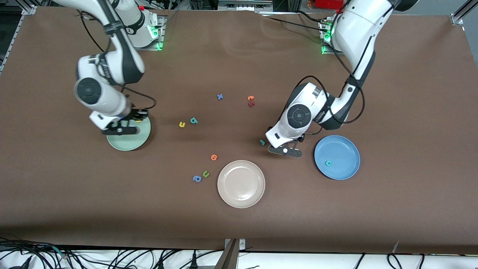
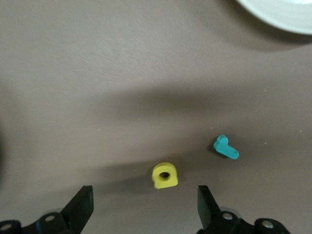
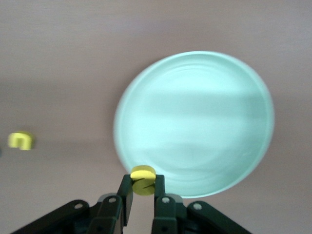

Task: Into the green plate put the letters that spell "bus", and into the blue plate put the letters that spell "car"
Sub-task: 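Grasp the o with the left gripper while the right gripper drops the 2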

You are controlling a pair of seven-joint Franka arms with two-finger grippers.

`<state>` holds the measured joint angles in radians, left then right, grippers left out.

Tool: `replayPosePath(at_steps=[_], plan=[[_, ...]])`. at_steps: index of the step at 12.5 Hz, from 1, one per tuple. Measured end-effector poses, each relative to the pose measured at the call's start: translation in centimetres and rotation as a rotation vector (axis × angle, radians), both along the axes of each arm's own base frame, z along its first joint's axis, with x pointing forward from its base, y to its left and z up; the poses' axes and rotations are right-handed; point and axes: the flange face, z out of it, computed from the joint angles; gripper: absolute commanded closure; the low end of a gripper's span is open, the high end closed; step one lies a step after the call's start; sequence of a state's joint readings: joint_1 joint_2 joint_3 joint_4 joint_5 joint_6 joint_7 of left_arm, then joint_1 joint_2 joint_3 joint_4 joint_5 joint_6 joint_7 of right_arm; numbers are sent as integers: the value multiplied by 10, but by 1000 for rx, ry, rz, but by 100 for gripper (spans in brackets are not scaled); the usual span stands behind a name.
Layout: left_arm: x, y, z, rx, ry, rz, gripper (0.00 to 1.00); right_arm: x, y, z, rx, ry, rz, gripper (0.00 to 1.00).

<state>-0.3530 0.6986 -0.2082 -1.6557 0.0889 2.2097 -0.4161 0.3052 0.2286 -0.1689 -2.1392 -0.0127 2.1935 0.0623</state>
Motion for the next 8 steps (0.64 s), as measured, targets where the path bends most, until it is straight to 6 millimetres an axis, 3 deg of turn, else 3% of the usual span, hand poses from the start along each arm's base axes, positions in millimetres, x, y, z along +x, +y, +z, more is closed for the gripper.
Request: replayPosePath(at_steps=[2, 3, 5, 6, 7, 8], plan=[[-2, 1, -24, 1, 13, 9, 19, 4, -53, -17, -8, 21, 30, 91], [-4, 1, -29, 2, 19, 9, 21, 5, -67, -29, -13, 24, 43, 91], [-6, -2, -33, 3, 26, 4, 21, 6, -75, -60, -27, 30, 58, 86], [-7, -3, -34, 4, 27, 2, 25, 6, -73, -73, -34, 36, 64, 66], [-8, -4, -34, 4, 26, 0, 38, 5, -72, -83, -38, 44, 68, 40], [-9, -6, -33, 3, 25, -3, 50, 4, -72, -88, -41, 50, 70, 2]])
